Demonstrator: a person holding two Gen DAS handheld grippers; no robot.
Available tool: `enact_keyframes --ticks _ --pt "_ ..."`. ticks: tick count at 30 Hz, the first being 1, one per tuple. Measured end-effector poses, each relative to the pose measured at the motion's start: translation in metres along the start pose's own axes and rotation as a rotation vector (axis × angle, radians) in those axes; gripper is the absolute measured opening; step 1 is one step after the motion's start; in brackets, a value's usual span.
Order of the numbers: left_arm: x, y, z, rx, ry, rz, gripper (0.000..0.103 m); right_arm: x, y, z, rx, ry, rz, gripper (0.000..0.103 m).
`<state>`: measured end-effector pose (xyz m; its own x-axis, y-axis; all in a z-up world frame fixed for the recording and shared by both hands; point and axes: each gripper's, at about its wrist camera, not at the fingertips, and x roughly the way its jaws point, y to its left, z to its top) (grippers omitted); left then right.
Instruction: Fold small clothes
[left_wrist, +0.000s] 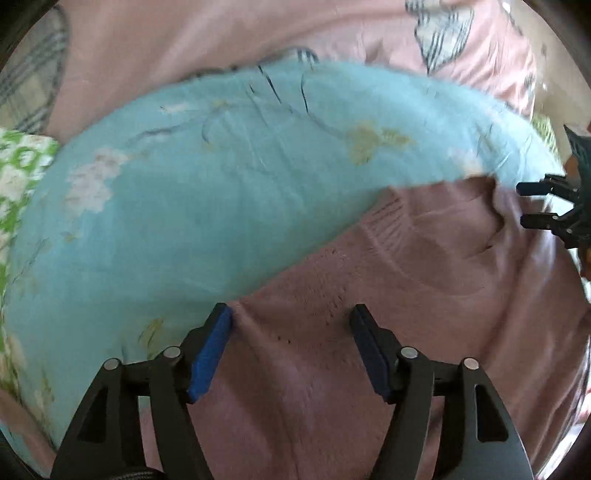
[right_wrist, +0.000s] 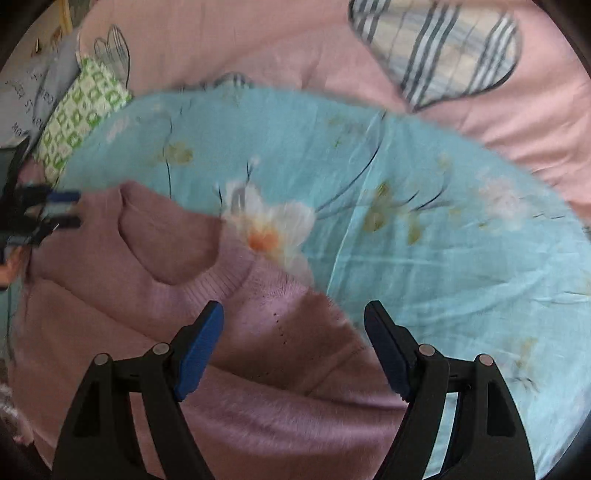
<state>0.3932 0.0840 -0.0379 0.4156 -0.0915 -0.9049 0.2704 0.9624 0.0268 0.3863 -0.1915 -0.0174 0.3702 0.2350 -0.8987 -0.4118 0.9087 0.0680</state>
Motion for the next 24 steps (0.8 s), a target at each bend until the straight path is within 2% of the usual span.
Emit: enact_keyframes --ticks 1,2,4,5,6,9,12,14,16,19,21,24 --pt "0.006 -0.002 0.000 0.013 0.006 0.017 0.072 0.007 0.001 -0.001 -0.015 0.025 -0.004 0.077" --pt "0.007 -0.004 -0.001 0.026 -0.003 0.021 0.069 0.014 0.006 -0.006 -0.058 0.039 -0.037 0.072" --pt "0.002 -0.011 -0.005 0.071 -0.049 0.007 0.034 0.017 0.015 -0.011 -0.117 0.025 -0.129 0.035" --pt "-0.001 -0.016 -0.007 0.091 -0.070 0.010 0.015 0.015 0.013 -0.010 -0.085 0.020 -0.107 0.010" --pt "-0.003 -0.021 -0.008 0.104 -0.085 0.045 0.014 0.012 0.011 -0.008 -0.053 0.006 -0.091 0.010" --pt "-0.015 -0.028 -0.004 0.114 -0.129 0.149 0.011 -0.002 0.016 -0.003 -0.040 -0.070 -0.145 0.009" --pt "-0.030 -0.007 0.008 -0.003 -0.189 0.186 0.010 -0.021 0.013 0.014 0.037 -0.186 -0.209 0.009" --pt "-0.018 0.003 0.017 -0.041 -0.172 0.223 0.010 -0.017 0.009 0.027 0.074 -0.214 -0.242 0.009" --pt "0.001 0.006 0.021 -0.049 -0.143 0.267 0.010 0.004 0.004 0.042 0.101 -0.182 -0.241 0.009" --pt "0.004 0.008 0.023 -0.082 -0.150 0.271 0.011 0.028 0.001 0.044 0.141 -0.164 -0.274 0.010" --pt "0.000 0.010 0.025 -0.103 -0.144 0.232 0.014 0.027 0.003 0.045 0.150 -0.188 -0.266 0.017" --pt "-0.026 0.019 0.018 -0.144 -0.179 0.180 0.017 0.008 0.006 0.043 0.196 -0.194 -0.226 0.027"
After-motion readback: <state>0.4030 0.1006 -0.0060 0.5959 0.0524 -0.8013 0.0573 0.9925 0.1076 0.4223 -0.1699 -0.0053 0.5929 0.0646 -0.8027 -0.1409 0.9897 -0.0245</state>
